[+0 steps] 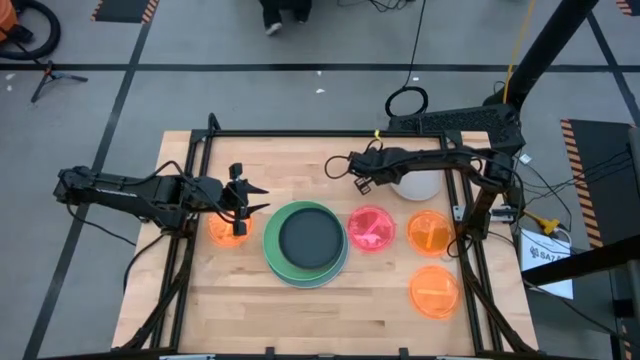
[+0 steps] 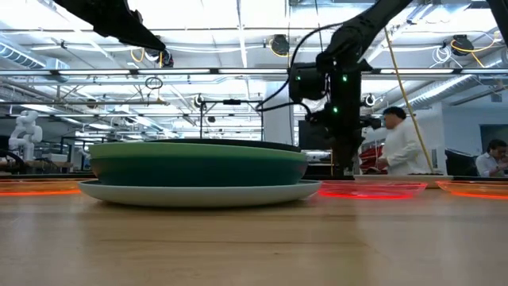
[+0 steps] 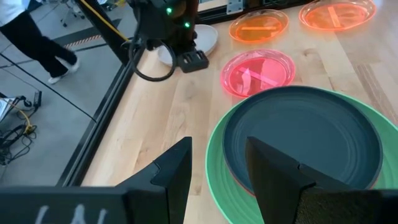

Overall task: Stack plastic plates
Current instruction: Stack the white plate on top of the dark blue plate

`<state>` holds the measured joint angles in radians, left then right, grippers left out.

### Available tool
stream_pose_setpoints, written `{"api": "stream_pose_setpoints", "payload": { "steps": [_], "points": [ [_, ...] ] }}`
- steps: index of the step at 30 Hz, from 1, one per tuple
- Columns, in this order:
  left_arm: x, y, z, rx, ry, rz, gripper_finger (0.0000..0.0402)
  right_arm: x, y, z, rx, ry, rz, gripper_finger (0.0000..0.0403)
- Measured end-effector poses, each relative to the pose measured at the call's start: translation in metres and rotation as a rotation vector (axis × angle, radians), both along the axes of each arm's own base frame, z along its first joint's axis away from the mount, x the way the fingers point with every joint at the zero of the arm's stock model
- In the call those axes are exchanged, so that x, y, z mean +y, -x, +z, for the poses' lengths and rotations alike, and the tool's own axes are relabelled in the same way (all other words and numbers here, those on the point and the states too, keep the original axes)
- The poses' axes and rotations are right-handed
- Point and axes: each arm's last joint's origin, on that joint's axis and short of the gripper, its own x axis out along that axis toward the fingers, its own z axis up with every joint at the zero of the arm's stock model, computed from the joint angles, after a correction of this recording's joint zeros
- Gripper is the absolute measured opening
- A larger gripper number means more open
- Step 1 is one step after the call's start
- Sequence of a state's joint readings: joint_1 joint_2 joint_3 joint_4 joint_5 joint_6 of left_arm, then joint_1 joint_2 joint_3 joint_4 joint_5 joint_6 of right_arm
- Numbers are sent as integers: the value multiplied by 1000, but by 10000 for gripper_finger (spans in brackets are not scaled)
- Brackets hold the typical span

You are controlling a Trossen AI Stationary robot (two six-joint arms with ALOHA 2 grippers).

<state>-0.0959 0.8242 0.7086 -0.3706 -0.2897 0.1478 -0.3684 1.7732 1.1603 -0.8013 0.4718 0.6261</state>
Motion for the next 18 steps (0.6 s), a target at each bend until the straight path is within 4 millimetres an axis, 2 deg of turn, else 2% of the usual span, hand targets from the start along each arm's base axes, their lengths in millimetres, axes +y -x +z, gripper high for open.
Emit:
{"api": "stream_pose_setpoints", "payload": {
  "steps": [4,7,14,18],
  "points": [
    [0,0,0,0,0,0,157,-3,2,13,35,-19,-71,6],
    [0,0,0,0,0,0,157,-5,6,18,44,-42,-124,33],
    [0,0,0,0,1,0,157,-10,13,6,22,-98,-176,129],
    [0,0,0,0,2,1,157,-10,20,-3,30,-101,-205,160]
  ]
}}
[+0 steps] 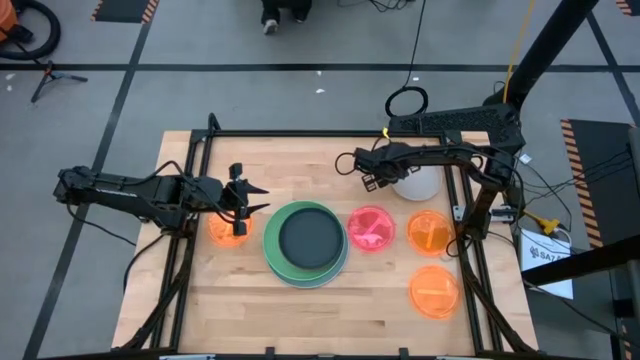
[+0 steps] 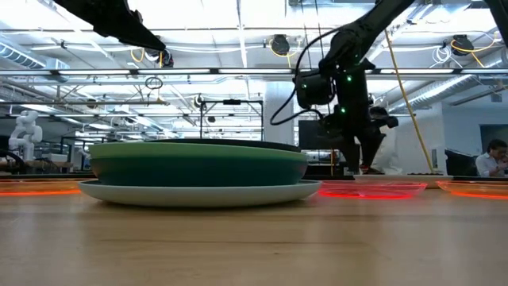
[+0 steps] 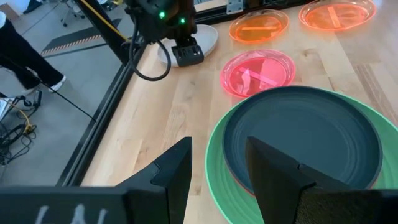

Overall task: Stack plastic plates
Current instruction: Stack the white plate on top of the dark blue plate

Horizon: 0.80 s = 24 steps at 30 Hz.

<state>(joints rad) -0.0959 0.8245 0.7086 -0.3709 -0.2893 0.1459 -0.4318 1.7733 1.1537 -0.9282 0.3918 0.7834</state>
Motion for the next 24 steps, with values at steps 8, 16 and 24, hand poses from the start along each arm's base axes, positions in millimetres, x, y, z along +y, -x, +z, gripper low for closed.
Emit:
{"api": "stream_pose_setpoints", "payload": {
  "steps": [8,16,24],
  "points": [
    [0,0,0,-1,2,1,157,1,3,-20,-68,31,-2,156],
    [0,0,0,-1,3,2,157,2,5,-29,-107,50,0,93],
    [0,0,0,-2,7,3,157,2,2,-30,-118,60,56,10]
  ]
}}
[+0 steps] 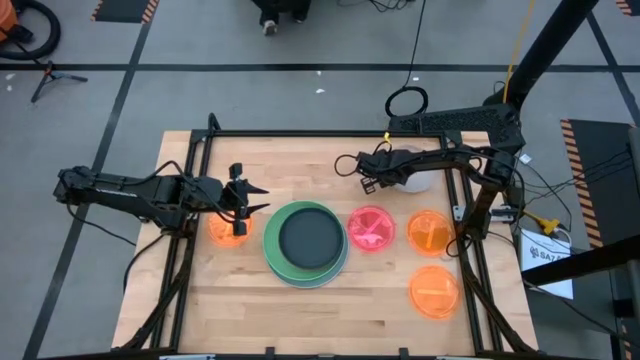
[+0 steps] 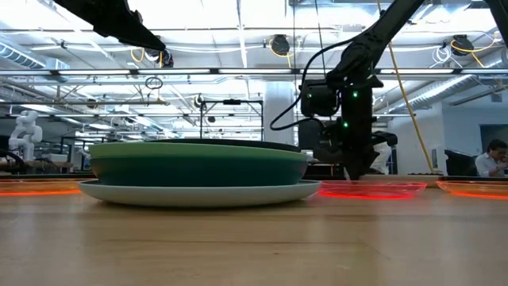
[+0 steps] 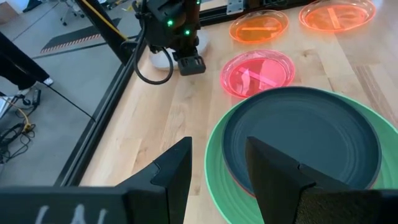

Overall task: Stack plastic plates
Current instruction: Stack the white plate on top of the dark blue plate

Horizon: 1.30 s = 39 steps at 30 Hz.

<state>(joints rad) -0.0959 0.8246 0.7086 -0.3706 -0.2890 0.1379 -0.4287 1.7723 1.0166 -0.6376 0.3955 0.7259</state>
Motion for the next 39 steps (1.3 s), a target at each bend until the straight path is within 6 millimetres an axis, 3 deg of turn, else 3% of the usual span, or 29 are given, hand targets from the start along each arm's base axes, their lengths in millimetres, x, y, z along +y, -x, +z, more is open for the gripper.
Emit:
{"api": "stream_pose_setpoints", "payload": {
  "steps": [5,11,18,21,27,33,39],
  "points": [
    [0,0,0,-1,2,1,157,8,-13,11,3,26,53,9],
    [0,0,0,-1,3,1,157,29,-41,44,27,102,206,5],
    [0,0,0,-1,4,2,157,69,-82,91,-37,163,571,3],
    [0,0,0,-1,5,3,157,94,-95,105,-102,94,813,2],
    [2,0,0,-7,-12,59,157,142,-111,114,-300,-27,1202,2],
    [2,0,0,-8,-9,74,157,175,-114,117,-333,28,1355,3],
    [2,1,0,-12,6,83,157,191,-115,119,-401,-6,1424,4]
  ]
}}
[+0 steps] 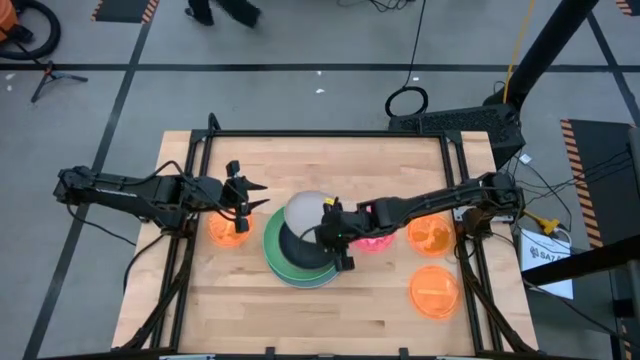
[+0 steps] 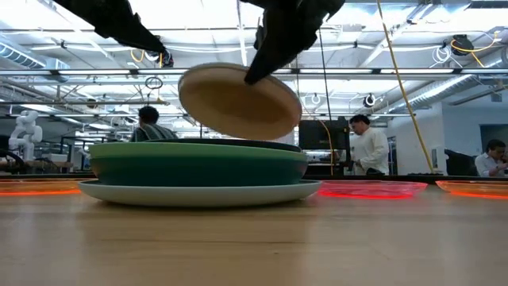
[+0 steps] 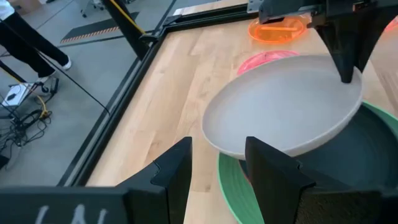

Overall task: Stack plastic plates
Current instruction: Stack the white plate on top of the dark blue plate, then stack the top left transparent orange plate on top of the white plate

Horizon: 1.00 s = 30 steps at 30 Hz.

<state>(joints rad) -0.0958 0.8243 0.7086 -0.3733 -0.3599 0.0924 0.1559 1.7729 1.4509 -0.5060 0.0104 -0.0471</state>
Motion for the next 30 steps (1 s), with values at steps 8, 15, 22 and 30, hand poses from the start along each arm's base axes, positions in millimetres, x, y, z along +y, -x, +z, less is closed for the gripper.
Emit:
{"api": "stream_pose_setpoints", "payload": {
  "steps": [8,15,22,30],
  "points": [
    [0,0,0,-3,8,5,157,10,0,1,-22,-16,37,29],
    [0,0,0,-5,10,14,157,15,1,1,-21,-22,36,32],
    [0,0,0,-5,10,14,157,15,0,2,-26,-53,4,41],
    [0,0,0,-4,9,14,157,15,0,2,-22,-80,-34,103]
  ]
}}
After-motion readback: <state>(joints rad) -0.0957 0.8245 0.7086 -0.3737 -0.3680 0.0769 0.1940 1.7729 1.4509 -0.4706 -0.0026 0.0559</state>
